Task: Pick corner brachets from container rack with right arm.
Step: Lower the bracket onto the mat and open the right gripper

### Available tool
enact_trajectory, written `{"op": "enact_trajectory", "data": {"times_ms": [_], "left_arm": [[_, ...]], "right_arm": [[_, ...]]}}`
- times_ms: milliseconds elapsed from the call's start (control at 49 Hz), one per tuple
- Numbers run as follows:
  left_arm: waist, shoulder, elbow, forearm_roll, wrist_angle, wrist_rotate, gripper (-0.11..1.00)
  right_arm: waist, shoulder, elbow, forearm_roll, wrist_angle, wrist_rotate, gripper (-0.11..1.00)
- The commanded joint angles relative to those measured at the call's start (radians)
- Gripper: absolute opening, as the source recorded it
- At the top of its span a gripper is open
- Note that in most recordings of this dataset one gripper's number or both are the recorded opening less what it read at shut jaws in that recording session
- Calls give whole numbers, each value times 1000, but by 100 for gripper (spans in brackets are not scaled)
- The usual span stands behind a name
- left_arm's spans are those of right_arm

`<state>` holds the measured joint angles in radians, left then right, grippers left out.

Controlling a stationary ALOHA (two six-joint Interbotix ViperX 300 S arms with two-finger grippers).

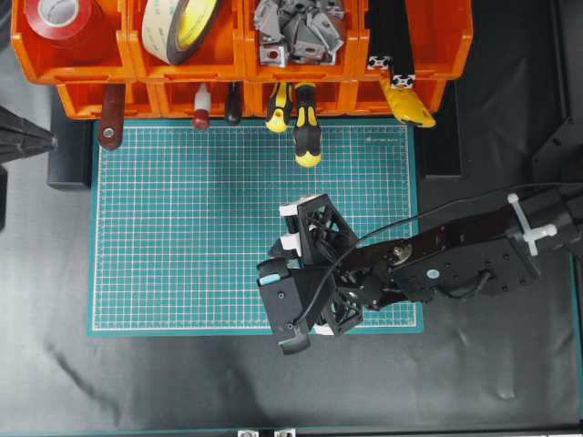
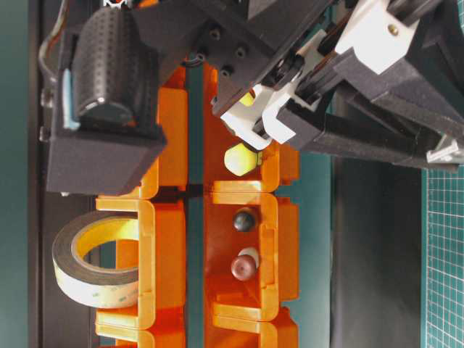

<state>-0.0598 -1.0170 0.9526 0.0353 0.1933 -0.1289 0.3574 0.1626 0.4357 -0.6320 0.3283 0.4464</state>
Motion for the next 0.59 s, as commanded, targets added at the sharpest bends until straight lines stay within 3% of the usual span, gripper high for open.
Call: {"op": "enact_trajectory", "data": {"times_ms": [0, 469, 531, 572], "left_arm": [[0, 8, -28, 3, -6, -5, 0], [-2, 5, -29, 3, -3, -3, 0], [-2, 6, -28, 3, -3, -3, 0], [-2, 8, -28, 3, -3, -3, 0]], "right_arm": [[-8, -9, -18, -6, -32, 3, 24], [-28, 3, -17, -3, -92, 3, 25], [-28, 3, -17, -3, -92, 5, 31], [-28, 3, -18, -2, -92, 5, 42]]}}
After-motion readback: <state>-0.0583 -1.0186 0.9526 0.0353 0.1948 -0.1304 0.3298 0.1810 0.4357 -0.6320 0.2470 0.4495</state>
